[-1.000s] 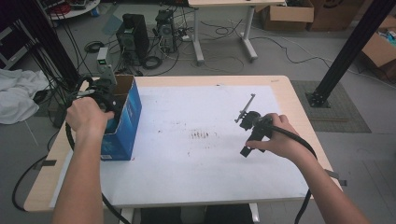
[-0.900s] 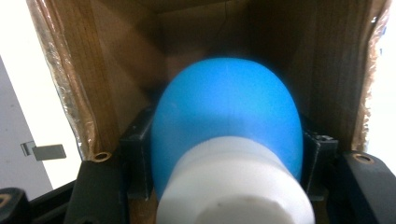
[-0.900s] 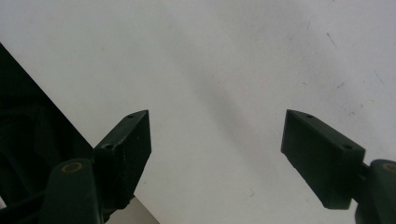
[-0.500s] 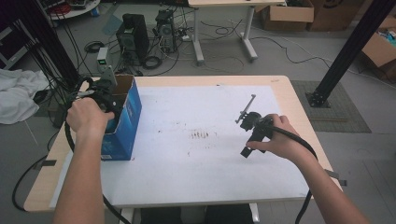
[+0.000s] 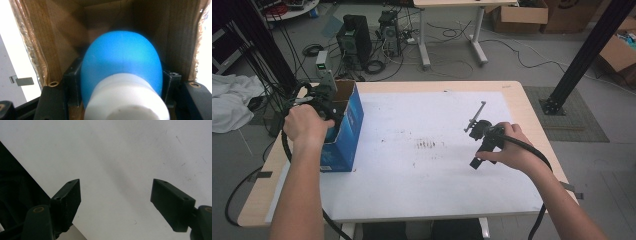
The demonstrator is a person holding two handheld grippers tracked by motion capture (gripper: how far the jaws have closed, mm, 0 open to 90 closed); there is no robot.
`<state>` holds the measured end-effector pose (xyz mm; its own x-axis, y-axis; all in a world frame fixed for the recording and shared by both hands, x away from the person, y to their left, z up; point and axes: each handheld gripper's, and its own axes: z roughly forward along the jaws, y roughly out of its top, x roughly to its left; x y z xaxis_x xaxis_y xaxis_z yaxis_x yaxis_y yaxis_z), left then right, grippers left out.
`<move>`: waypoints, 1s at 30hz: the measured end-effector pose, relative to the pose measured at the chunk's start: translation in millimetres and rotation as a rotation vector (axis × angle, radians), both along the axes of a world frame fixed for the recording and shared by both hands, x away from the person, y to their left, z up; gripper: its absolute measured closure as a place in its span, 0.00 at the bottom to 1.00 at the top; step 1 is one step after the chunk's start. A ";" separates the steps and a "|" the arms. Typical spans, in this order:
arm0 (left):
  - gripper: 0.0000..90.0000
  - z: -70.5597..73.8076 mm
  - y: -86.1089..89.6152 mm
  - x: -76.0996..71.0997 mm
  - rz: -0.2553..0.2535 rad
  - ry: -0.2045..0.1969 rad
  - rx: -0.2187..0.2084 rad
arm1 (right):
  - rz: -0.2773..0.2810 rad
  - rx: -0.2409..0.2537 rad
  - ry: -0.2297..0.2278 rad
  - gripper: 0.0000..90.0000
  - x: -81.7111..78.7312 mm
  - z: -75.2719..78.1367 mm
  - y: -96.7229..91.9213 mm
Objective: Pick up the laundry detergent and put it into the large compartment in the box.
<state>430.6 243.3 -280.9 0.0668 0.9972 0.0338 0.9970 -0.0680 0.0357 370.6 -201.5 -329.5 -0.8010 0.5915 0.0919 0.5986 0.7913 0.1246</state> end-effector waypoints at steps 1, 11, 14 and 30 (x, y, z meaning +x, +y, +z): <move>0.42 0.0 0.0 0.0 0.001 0.000 -0.001 | 0.000 0.000 0.000 0.27 0.0 -0.2 0.1; 0.42 0.1 -1.5 1.1 0.002 0.012 0.004 | -0.002 0.001 0.003 0.27 0.4 -0.4 0.0; 0.42 -0.1 -0.7 1.0 0.005 0.007 0.002 | -0.003 0.002 0.002 0.27 0.4 -0.4 -0.2; 0.41 0.0 1.3 0.3 0.009 0.002 -0.010 | 0.001 -0.002 0.003 0.27 0.0 -0.7 0.5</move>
<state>430.8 244.5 -280.8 0.0580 0.9980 0.0241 0.9977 -0.0588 0.0348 370.5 -201.0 -330.2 -0.8014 0.5910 0.0927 0.5982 0.7922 0.1209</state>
